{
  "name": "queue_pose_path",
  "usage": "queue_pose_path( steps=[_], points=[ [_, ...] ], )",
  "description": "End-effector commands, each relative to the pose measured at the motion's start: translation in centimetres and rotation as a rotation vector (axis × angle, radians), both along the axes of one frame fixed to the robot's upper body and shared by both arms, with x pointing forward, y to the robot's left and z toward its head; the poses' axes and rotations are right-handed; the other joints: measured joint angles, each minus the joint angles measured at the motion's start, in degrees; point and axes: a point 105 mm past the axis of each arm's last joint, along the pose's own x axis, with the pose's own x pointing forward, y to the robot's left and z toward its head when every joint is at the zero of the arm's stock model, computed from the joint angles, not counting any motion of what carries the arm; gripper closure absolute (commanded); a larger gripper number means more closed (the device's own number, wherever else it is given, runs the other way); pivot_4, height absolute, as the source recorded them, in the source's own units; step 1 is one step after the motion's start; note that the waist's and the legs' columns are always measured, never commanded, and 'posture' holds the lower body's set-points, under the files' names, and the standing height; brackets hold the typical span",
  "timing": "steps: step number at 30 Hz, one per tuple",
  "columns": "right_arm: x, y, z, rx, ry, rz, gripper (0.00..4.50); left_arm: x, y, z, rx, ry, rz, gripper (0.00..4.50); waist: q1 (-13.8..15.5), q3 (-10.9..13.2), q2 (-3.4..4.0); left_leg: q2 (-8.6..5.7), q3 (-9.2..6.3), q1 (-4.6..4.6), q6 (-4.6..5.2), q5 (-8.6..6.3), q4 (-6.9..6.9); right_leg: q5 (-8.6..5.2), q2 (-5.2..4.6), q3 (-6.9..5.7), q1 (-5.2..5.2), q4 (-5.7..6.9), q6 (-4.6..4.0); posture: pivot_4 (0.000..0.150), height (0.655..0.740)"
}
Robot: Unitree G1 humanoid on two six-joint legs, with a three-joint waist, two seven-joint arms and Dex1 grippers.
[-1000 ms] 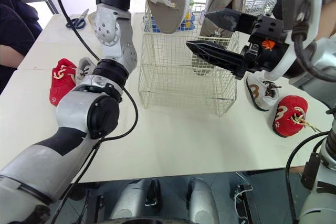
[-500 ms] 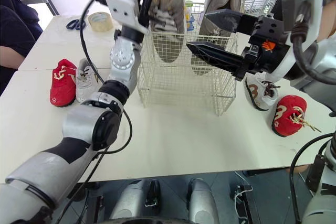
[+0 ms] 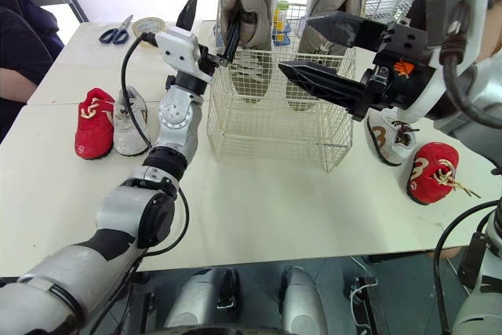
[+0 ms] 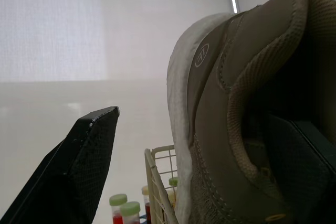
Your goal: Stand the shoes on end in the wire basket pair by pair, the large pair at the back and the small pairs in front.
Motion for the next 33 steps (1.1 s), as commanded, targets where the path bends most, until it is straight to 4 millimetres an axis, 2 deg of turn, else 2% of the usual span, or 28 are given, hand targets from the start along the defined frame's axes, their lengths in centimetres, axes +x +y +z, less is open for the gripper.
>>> queue_pose_path(
  steps=[1, 2, 3, 6, 9, 11, 16, 19, 22, 26, 28, 33],
  points=[
    [-0.3, -0.5, 0.9, 0.014, -0.045, -0.013, 0.83, -1.8, 0.4, 3.0, -0.044, -0.089, -0.072, 0.05, 0.0, 0.0, 0.00, 0.00, 0.00, 0.00, 0.00, 0.00, 0.00, 0.00, 0.00, 0.00, 0.00, 0.00, 0.00, 0.000, 0.7400],
    [-0.3, -0.6, 0.9, 0.017, -0.045, -0.017, 0.83, -2.2, 0.6, 3.4, -0.053, -0.093, -0.091, 0.05, 0.0, -1.6, 0.20, 0.00, 0.00, 0.00, -0.01, 0.00, 0.00, 0.00, 0.00, 0.00, 0.00, 0.00, 0.00, 0.000, 0.7400],
    [-0.2, -0.7, 1.0, 0.019, -0.044, -0.022, 0.83, -2.6, 1.0, 3.8, -0.064, -0.089, -0.115, 0.05, 0.1, -2.4, 0.37, -0.02, 0.01, -0.41, -0.10, 0.06, -0.01, 0.02, 0.06, 0.05, -0.37, 0.15, 0.02, 0.000, 0.7400],
    [0.0, -1.4, 1.2, 0.025, -0.046, -0.056, 0.83, -3.7, 2.1, 4.9, -0.086, -0.062, -0.173, 0.05, -0.1, -2.9, 0.32, -0.06, 0.09, -0.25, -0.11, 0.07, -0.07, 0.06, 0.21, -0.08, -0.07, -0.10, 0.12, 0.000, 0.7400],
    [0.2, -2.7, 1.6, 0.042, -0.048, -0.118, 0.83, -5.2, 3.0, 5.6, -0.033, -0.024, -0.249, 0.05, -0.1, -3.7, 0.34, -0.02, 0.05, 0.08, -0.05, 0.01, -0.06, 0.07, 0.21, -0.07, 0.27, -0.34, 0.14, 0.000, 0.7400],
    [0.5, -3.8, 1.8, 0.050, -0.042, -0.180, 0.83, -6.1, 3.3, 5.6, 0.027, 0.033, -0.321, 0.05, -0.1, -4.3, 0.37, -0.02, 0.03, 0.09, -0.01, -0.02, -0.04, 0.07, 0.18, -0.04, 0.27, -0.32, 0.13, 0.000, 0.7400],
    [2.4, -8.3, 1.0, 0.056, 0.009, -0.462, 0.83, -7.3, 4.5, 5.3, 0.144, 0.256, -0.502, 0.05, 0.0, -4.9, 0.26, -0.04, 0.01, 0.08, -0.01, -0.02, 0.00, 0.07, 0.18, -0.03, 0.30, -0.20, 0.13, 0.000, 0.7400],
    [3.5, -10.5, -1.1, 0.026, 0.091, -0.609, 0.83, -8.2, 4.9, 4.1, 0.216, 0.436, -0.644, 0.05, -0.1, -5.3, 0.36, -0.04, 0.01, 0.08, -0.02, -0.01, -0.01, 0.05, 0.20, -0.03, 0.31, -0.17, 0.15, 0.000, 0.7400],
    [4.4, -12.6, -3.6, -0.012, 0.168, -0.762, 0.83, -9.5, 5.0, 2.4, 0.309, 0.566, -0.750, 0.05, -0.3, -5.5, 0.49, -0.04, 0.01, 0.09, -0.03, -0.01, -0.02, 0.02, 0.21, -0.03, 0.31, -0.16, 0.19, 0.000, 0.7400],
    [5.2, -15.4, -7.1, 0.020, 0.269, -0.943, 0.83, -11.3, 5.2, 0.0, 0.405, 0.694, -0.844, 0.05, -0.5, -5.6, 0.45, -0.05, 0.01, 0.10, -0.07, 0.00, -0.03, 0.01, 0.22, -0.03, 0.31, -0.16, 0.21, 0.000, 0.7400],
    [5.5, -16.1, -9.2, 0.036, 0.315, -0.997, 0.83, -12.4, 5.3, -1.1, 0.439, 0.758, -0.895, 0.05, -0.5, -5.6, 0.45, -0.05, -0.01, 0.11, -0.09, 0.00, -0.04, -0.01, 0.23, -0.03, 0.33, -0.17, 0.22, 0.000, 0.7400],
    [6.2, -16.0, -13.3, 0.082, 0.411, -1.023, 0.83, -13.4, 5.1, -2.5, 0.490, 0.820, -0.918, 0.05, -0.6, -5.7, 0.60, -0.07, 0.00, 0.14, -0.12, 0.01, -0.06, -0.02, 0.23, -0.02, 0.34, -0.18, 0.22, 0.000, 0.7400]
  ],
)
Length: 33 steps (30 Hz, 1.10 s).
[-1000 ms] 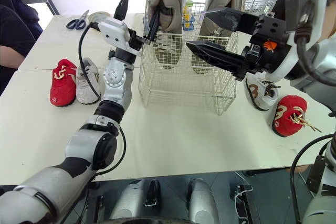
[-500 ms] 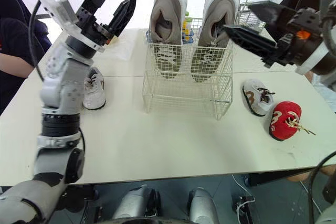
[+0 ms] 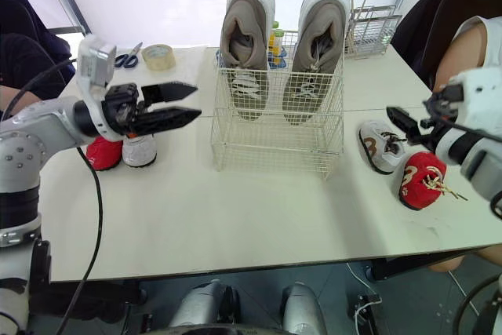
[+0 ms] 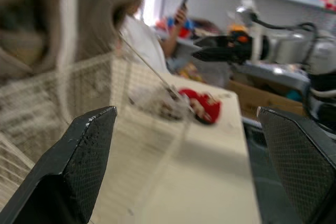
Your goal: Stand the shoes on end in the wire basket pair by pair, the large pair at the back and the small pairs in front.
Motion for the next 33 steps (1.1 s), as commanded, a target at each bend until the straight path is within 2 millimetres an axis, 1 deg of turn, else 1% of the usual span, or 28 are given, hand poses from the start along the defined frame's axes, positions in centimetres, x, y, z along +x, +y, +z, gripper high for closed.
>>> queue_pose_path(
  steps=[1, 5, 7, 9, 11, 18, 24, 30, 32, 33],
  points=[
    [0.6, 0.0, -1.2, 0.015, -0.016, -0.037, 0.83, -1.0, -0.5, 0.3, 0.022, -0.026, -0.040, 0.05, -0.1, 0.0, 0.03, 0.00, 0.00, 0.00, -0.01, 0.01, 0.00, 0.00, 0.00, 0.00, 0.00, -0.01, 0.00, 0.000, 0.7400],
    [1.7, -0.5, -3.6, 0.059, 0.020, -0.091, 0.83, -1.1, -0.7, 0.2, 0.025, -0.024, -0.039, 0.05, -0.5, -0.1, 0.08, -0.02, 0.00, 0.06, -0.05, 0.02, -0.03, -0.01, 0.01, 0.00, 0.03, -0.01, 0.00, 0.000, 0.7400],
    [1.9, -0.9, -4.4, 0.055, 0.038, -0.112, 0.83, -1.3, -0.8, 0.1, 0.032, -0.025, -0.040, 0.05, -0.7, -0.1, 0.12, -0.03, -0.01, 0.05, -0.04, 0.02, -0.04, -0.02, 0.00, 0.00, 0.03, 0.01, 0.01, 0.000, 0.7400],
    [2.3, -1.6, -5.5, 0.034, 0.064, -0.151, 0.83, -1.3, -0.9, 0.0, 0.041, -0.027, -0.037, 0.05, -1.0, -0.1, 0.15, -0.03, -0.01, 0.06, -0.05, 0.02, -0.06, -0.02, 0.01, 0.00, 0.03, 0.02, 0.01, 0.000, 0.7400],
    [2.6, -1.9, -6.3, 0.035, 0.076, -0.165, 0.83, -1.4, -1.0, -0.1, 0.045, -0.028, -0.035, 0.05, -1.1, -0.2, 0.24, -0.05, -0.01, 0.07, -0.06, 0.03, -0.07, -0.02, 0.03, 0.01, 0.03, 0.02, 0.02, 0.000, 0.7400],
    [3.5, -1.9, -8.3, 0.045, 0.118, -0.151, 0.83, -1.5, -1.3, -0.2, 0.053, -0.031, -0.031, 0.05, -1.0, -0.2, 0.31, -0.09, 0.01, 0.11, -0.10, 0.06, -0.09, -0.03, 0.07, 0.04, 0.04, 0.02, 0.02, 0.000, 0.7400],
    [4.2, -2.2, -9.4, 0.019, 0.159, -0.169, 0.83, -1.4, -1.7, -0.2, 0.052, -0.041, -0.029, 0.05, -1.1, -0.3, 0.33, -0.08, 0.01, 0.13, -0.11, 0.06, -0.09, -0.03, 0.07, 0.05, 0.05, 0.02, 0.02, 0.000, 0.7400],
    [4.6, -2.1, -9.8, -0.024, 0.189, -0.166, 0.83, -1.2, -1.9, -0.2, 0.055, -0.056, -0.018, 0.05, -1.1, -0.3, 0.36, -0.10, 0.02, 0.14, -0.12, 0.06, -0.09, -0.03, 0.08, 0.05, 0.06, 0.02, 0.02, 0.000, 0.7400],
    [4.9, -1.8, -9.8, -0.019, 0.182, -0.155, 0.83, -1.2, -2.0, -0.2, 0.056, -0.061, -0.014, 0.05, -1.1, -0.3, 0.36, -0.10, 0.02, 0.15, -0.12, 0.06, -0.09, -0.03, 0.08, 0.05, 0.07, 0.02, 0.02, 0.000, 0.7400],
    [5.0, -1.7, -9.7, -0.023, 0.178, -0.154, 1.08, -1.1, -2.0, -0.2, 0.057, -0.065, -0.011, 0.01, -1.2, -0.3, 0.36, -0.10, 0.02, 0.15, -0.12, 0.06, -0.09, -0.03, 0.08, 0.05, 0.07, 0.02, 0.02, 0.000, 0.7400]
  ],
)
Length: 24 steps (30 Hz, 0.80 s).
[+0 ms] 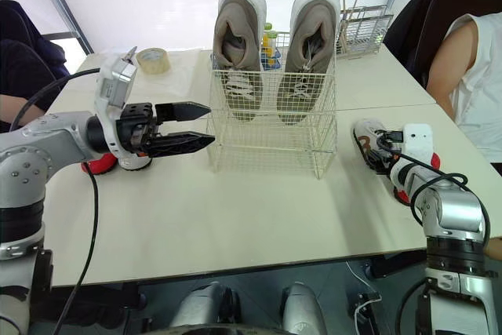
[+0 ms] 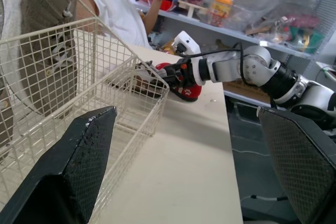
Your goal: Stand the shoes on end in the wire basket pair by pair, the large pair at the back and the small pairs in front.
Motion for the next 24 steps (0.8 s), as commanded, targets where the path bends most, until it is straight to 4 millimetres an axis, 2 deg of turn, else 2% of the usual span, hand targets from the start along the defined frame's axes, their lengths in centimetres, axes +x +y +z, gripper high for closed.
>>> queue_pose_path(
  steps=[1, 2, 6, 8, 11, 13, 16, 20, 22, 24],
  points=[
    [0.9, 0.6, 1.5, -0.014, -0.063, 0.022, 1.38, -0.2, -0.5, 0.8, 0.008, -0.061, -0.007, 0.00, -0.1, 0.0, 0.00, 0.00, 0.00, 0.01, 0.00, 0.00, 0.00, 0.00, 0.00, 0.00, 0.00, 0.00, 0.00, 0.000, 0.7400],
    [0.9, 0.6, 1.5, -0.013, -0.065, 0.022, 1.70, -0.2, -0.5, 0.8, 0.007, -0.062, -0.006, 0.00, -0.1, 0.0, 0.00, 0.00, 0.00, 0.01, 0.00, 0.00, 0.00, 0.00, 0.00, 0.00, 0.00, 0.00, 0.00, 0.000, 0.7400],
    [0.9, 0.7, 1.9, -0.023, -0.072, 0.028, 3.69, 0.0, -0.5, 0.8, 0.007, -0.065, -0.002, 0.00, -0.1, 0.0, 0.01, 0.00, 0.00, 0.03, -0.02, 0.01, 0.00, 0.00, 0.01, 0.00, 0.01, 0.00, 0.00, 0.000, 0.7400],
    [0.8, 0.6, 2.2, -0.029, -0.080, 0.027, 4.44, 0.1, -0.5, 0.9, -0.002, -0.064, -0.003, 0.00, -0.1, 0.0, 0.01, 0.00, 0.01, 0.03, -0.02, 0.01, -0.01, 0.00, 0.01, 0.01, 0.02, 0.01, 0.00, 0.000, 0.7400],
    [0.5, 0.5, 3.4, -0.050, -0.109, 0.023, 4.44, 0.4, -0.5, 1.2, -0.018, -0.062, -0.006, 0.00, 0.0, 0.0, 0.02, 0.00, 0.00, 0.03, -0.02, 0.01, 0.00, 0.00, 0.01, 0.01, 0.02, 0.01, 0.00, 0.000, 0.7400],
    [0.3, 0.2, 5.4, -0.100, -0.158, 0.025, 4.44, 0.6, -0.5, 1.5, -0.036, -0.056, -0.007, 0.00, 0.0, 0.0, 0.05, 0.00, 0.00, 0.03, -0.02, 0.01, 0.00, 0.00, 0.01, 0.01, 0.02, 0.00, 0.00, 0.000, 0.7400],
    [-0.2, -0.2, 10.8, -0.175, -0.315, 0.026, 4.44, 1.1, -0.3, 2.0, -0.065, -0.045, -0.005, 0.00, 0.1, -0.1, 0.12, -0.02, 0.01, 0.03, -0.02, 0.01, -0.01, 0.00, 0.01, 0.02, 0.02, 0.02, 0.00, 0.000, 0.7400],
    [-2.1, -0.1, 19.0, -0.258, -0.562, 0.043, 4.44, 1.8, -0.1, 3.3, -0.131, -0.027, -0.015, 0.00, 0.2, -0.1, 0.12, -0.02, 0.00, 0.04, -0.02, 0.01, 0.00, 0.00, 0.00, 0.03, 0.02, 0.00, 0.01, 0.000, 0.7400],
    [-3.4, 0.4, 22.5, -0.314, -0.678, 0.084, 4.44, 2.3, 0.0, 4.0, -0.164, -0.015, -0.025, 0.00, 0.3, -0.1, 0.12, -0.02, -0.01, 0.05, -0.02, 0.01, 0.00, -0.01, 0.00, 0.03, 0.02, 0.00, 0.02, 0.000, 0.7400],
    [-4.9, 2.0, 25.7, -0.386, -0.800, 0.182, 4.44, 2.6, 0.0, 4.7, -0.197, -0.001, -0.038, 0.00, 0.2, -0.1, 0.12, -0.03, -0.02, 0.05, -0.01, 0.01, 0.00, -0.03, 0.00, 0.03, 0.02, -0.01, 0.04, 0.000, 0.7400]
  ],
)
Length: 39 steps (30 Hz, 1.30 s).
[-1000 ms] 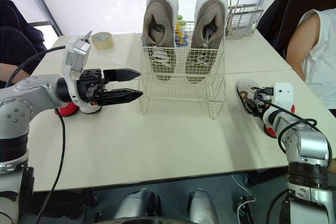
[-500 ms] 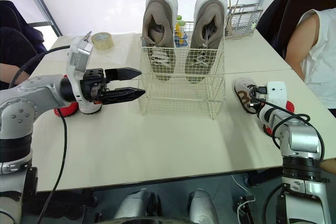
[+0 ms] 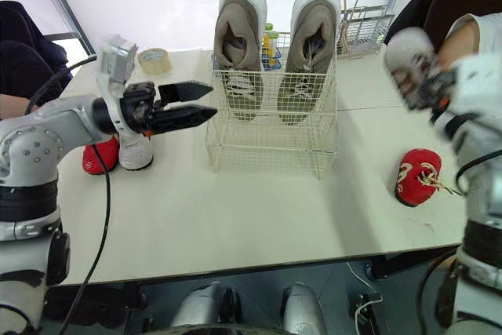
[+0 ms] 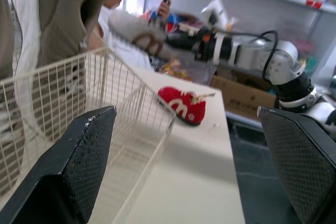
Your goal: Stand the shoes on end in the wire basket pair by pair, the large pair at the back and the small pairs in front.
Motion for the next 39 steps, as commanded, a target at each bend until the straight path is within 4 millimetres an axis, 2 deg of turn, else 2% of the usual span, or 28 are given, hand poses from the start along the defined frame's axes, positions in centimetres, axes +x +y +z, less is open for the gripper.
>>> queue_pose_path(
  steps=[1, 2, 3, 5, 8, 10, 16, 20, 27, 29, 31, 35, 37, 39],
  points=[
    [-2.9, 3.1, 6.1, -0.158, -0.225, 0.164, 4.44, 0.2, 0.3, 2.2, -0.074, -0.013, -0.025, 0.00, -0.1, 0.0, -0.02, 0.00, 0.00, 0.00, 0.00, 0.00, 0.00, 0.00, 0.00, 0.00, 0.00, 0.00, 0.00, 0.150, 0.7400],
    [-3.5, 4.3, 7.0, -0.196, -0.256, 0.229, 4.44, 0.4, 0.4, 2.5, -0.085, -0.001, -0.028, 0.00, -0.1, 1.8, -0.09, -0.01, 0.00, 0.01, 0.00, 0.00, 0.00, 0.00, 0.00, 0.00, 0.01, -0.01, 0.01, 0.150, 0.7400],
    [-4.2, 5.9, 7.8, -0.249, -0.282, 0.312, 4.44, 0.6, 0.4, 2.8, -0.094, 0.015, -0.038, 0.00, -0.2, 2.5, -0.17, 0.15, 0.07, 0.69, 0.02, -0.05, -0.04, -0.18, -0.07, 0.07, 0.60, -0.06, -0.16, 0.150, 0.7400],
    [-5.3, 8.9, 8.4, -0.391, -0.289, 0.466, 4.44, 0.7, 0.5, 3.4, -0.111, 0.040, -0.068, 0.00, -0.2, 2.7, -0.09, 0.17, 0.03, 0.66, 0.04, -0.04, -0.13, -0.18, -0.08, 0.12, 0.49, -0.09, -0.31, 0.150, 0.7400],
    [-6.1, 12.1, 7.5, -0.590, -0.225, 0.647, 4.44, 0.8, 0.7, 4.6, -0.131, 0.067, -0.116, 0.00, -0.1, 3.2, -0.09, 0.12, 0.07, 0.62, 0.10, -0.06, -0.03, -0.24, -0.16, 0.18, 0.36, 0.25, -0.05, 0.150, 0.7400],
    [-6.4, 14.1, 6.8, -0.663, -0.192, 0.770, 4.44, 0.6, 0.8, 5.3, -0.128, 0.086, -0.152, 0.00, -0.1, 3.3, -0.15, 0.12, 0.08, 0.58, 0.10, -0.06, -0.06, -0.25, -0.16, 0.18, 0.32, 0.23, -0.03, 0.150, 0.7400],
    [-6.2, 16.9, 4.5, -0.828, -0.146, 0.938, 4.44, -0.2, 0.8, 5.5, -0.086, 0.111, -0.215, 0.00, 0.1, 3.4, -0.23, 0.11, 0.11, 0.58, 0.09, -0.07, -0.01, -0.25, -0.21, 0.17, 0.34, 0.23, -0.05, 0.150, 0.7400],
    [-5.9, 18.1, 4.0, -0.891, -0.178, 0.993, 4.44, -0.2, 0.8, 5.5, -0.083, 0.121, -0.218, 0.00, 0.0, 3.5, -0.25, 0.11, 0.10, 0.57, 0.09, -0.07, 0.01, -0.34, -0.24, 0.18, 0.32, 0.23, -0.20, 0.150, 0.7400],
    [-5.7, 19.4, 3.7, -0.940, -0.209, 1.056, 4.44, -0.2, 0.5, 4.3, -0.050, 0.138, -0.207, 0.00, 0.0, 3.6, -0.25, 0.12, 0.11, 0.57, 0.08, -0.07, 0.00, -0.33, -0.24, 0.18, 0.30, 0.24, -0.20, 0.150, 0.7400],
    [-5.8, 19.6, 3.6, -0.946, -0.212, 1.069, 4.50, 0.1, 0.4, 4.0, -0.051, 0.148, -0.194, 0.54, 0.0, 3.7, -0.24, 0.12, 0.11, 0.57, 0.08, -0.07, 0.00, -0.33, -0.24, 0.18, 0.30, 0.24, -0.20, 0.150, 0.7400],
    [-5.7, 19.8, 3.5, -0.950, -0.212, 1.076, 4.50, 0.1, 0.3, 3.7, -0.044, 0.152, -0.197, 1.32, 0.0, 3.7, -0.25, 0.12, 0.11, 0.57, 0.07, -0.07, 0.00, -0.33, -0.24, 0.18, 0.29, 0.24, -0.21, 0.150, 0.7400],
    [-5.6, 19.8, 3.5, -0.944, -0.203, 1.074, 4.50, -0.1, 0.3, 3.4, -0.058, 0.176, -0.210, 3.37, 0.0, 3.8, -0.24, 0.12, 0.11, 0.57, 0.07, -0.07, 0.00, -0.33, -0.26, 0.18, 0.28, 0.24, -0.22, 0.150, 0.7400],
    [-5.5, 19.7, 3.6, -0.930, -0.189, 1.068, 4.50, -0.2, 0.3, 3.3, -0.069, 0.188, -0.211, 4.17, 0.0, 3.9, -0.28, 0.12, 0.10, 0.57, 0.07, -0.07, -0.01, -0.33, -0.26, 0.18, 0.28, 0.24, -0.21, 0.150, 0.7400],
    [-5.5, 19.5, 3.6, -0.898, -0.166, 1.074, 4.50, -0.2, 0.2, 3.1, -0.084, 0.198, -0.209, 4.21, 0.0, 3.9, -0.29, 0.13, 0.11, 0.56, 0.07, -0.07, 0.00, -0.33, -0.27, 0.18, 0.27, 0.24, -0.22, 0.150, 0.7400]
  ],
)
